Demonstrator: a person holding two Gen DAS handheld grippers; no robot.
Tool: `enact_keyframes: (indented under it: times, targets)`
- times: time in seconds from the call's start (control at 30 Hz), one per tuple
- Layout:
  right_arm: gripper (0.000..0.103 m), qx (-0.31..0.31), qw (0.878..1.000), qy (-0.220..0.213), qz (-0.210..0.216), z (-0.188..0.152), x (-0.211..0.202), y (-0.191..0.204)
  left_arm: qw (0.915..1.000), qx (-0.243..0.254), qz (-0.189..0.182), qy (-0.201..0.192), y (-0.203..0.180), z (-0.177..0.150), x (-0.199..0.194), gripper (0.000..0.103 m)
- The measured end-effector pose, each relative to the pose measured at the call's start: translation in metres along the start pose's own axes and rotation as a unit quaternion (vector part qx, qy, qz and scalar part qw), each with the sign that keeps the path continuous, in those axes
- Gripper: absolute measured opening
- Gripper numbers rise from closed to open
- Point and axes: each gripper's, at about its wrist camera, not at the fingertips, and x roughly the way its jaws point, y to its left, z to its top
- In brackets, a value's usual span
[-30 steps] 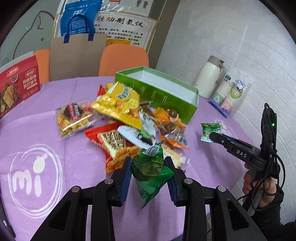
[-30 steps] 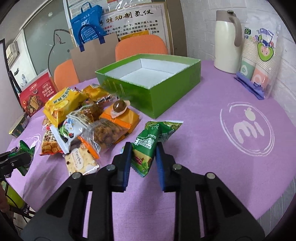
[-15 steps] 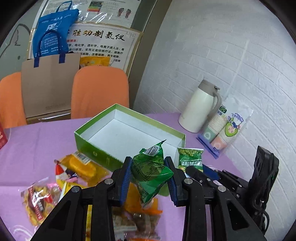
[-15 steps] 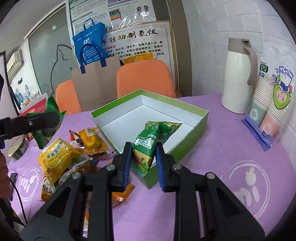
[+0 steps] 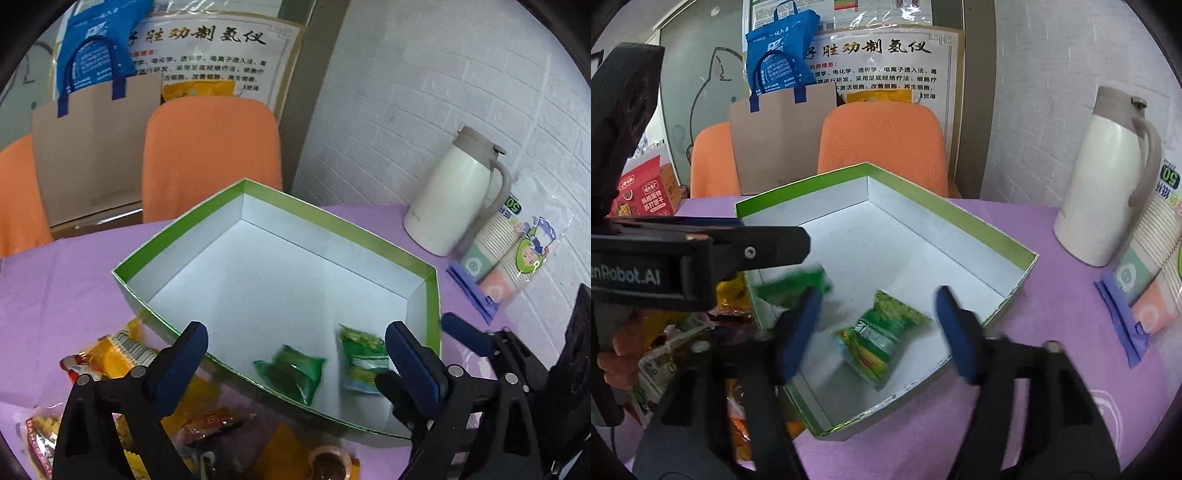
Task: Organize snacks
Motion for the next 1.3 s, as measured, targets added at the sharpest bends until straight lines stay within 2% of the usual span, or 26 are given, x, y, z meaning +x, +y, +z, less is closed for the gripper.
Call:
enact_keyframes:
  times: [0.07,0.2,0.33,0.53,0.6,0.67,0.83,0.93,1.03,1.13,1.3]
  targets:
    - [0.096,-0.006,1.0,-0.012,-0.01,-0.002,-0.006,-0.001,0.9999,0.01,0.005,-0.001,0.0,0.0,-0.002,0.099]
    - [0.099,-0.001,1.0,-0.007,-0.016,-0.003,-0.019,-0.005,0.9999,0.012,-0.01,-0.006,0.001,-0.001,-0.017,0.099]
    - [0.102,0.007,0.999,-0.038,-0.013,0.006,-0.058,-0.001,0.9991,0.021,-0.007,-0.036,-0.003,-0.005,-0.057,0.099]
    - [0.102,0.024,0.992,-0.117,0.035,0.012,-0.135,0.007,0.994,0.048,-0.014,-0.098,-0.012,-0.029,-0.14,0.099]
    - [0.102,0.026,0.985,-0.15,0.077,0.003,-0.16,0.009,0.9927,0.048,-0.017,-0.109,-0.01,-0.044,-0.164,0.1]
    - [0.102,0.027,0.981,-0.164,0.101,-0.008,-0.177,0.014,0.9918,0.043,-0.017,-0.119,-0.006,-0.064,-0.184,0.1]
    - [0.102,-0.006,0.984,-0.117,0.133,-0.047,-0.186,0.036,0.9929,0.029,0.008,-0.115,0.015,-0.125,-0.209,0.1]
    - [0.102,-0.049,0.985,-0.062,0.15,-0.076,-0.173,0.058,0.9949,0.01,0.026,-0.097,0.028,-0.162,-0.21,0.1]
    - [0.102,-0.095,0.982,-0.009,0.164,-0.101,-0.15,0.086,0.9971,-0.02,0.034,-0.065,0.043,-0.195,-0.203,0.1]
    - [0.102,-0.12,0.976,0.025,0.18,-0.11,-0.129,0.109,0.9977,-0.031,0.037,-0.046,0.052,-0.214,-0.198,0.1]
    - [0.102,-0.11,0.973,0.061,0.196,-0.11,-0.1,0.126,0.9968,-0.057,0.038,-0.041,0.069,-0.222,-0.2,0.1]
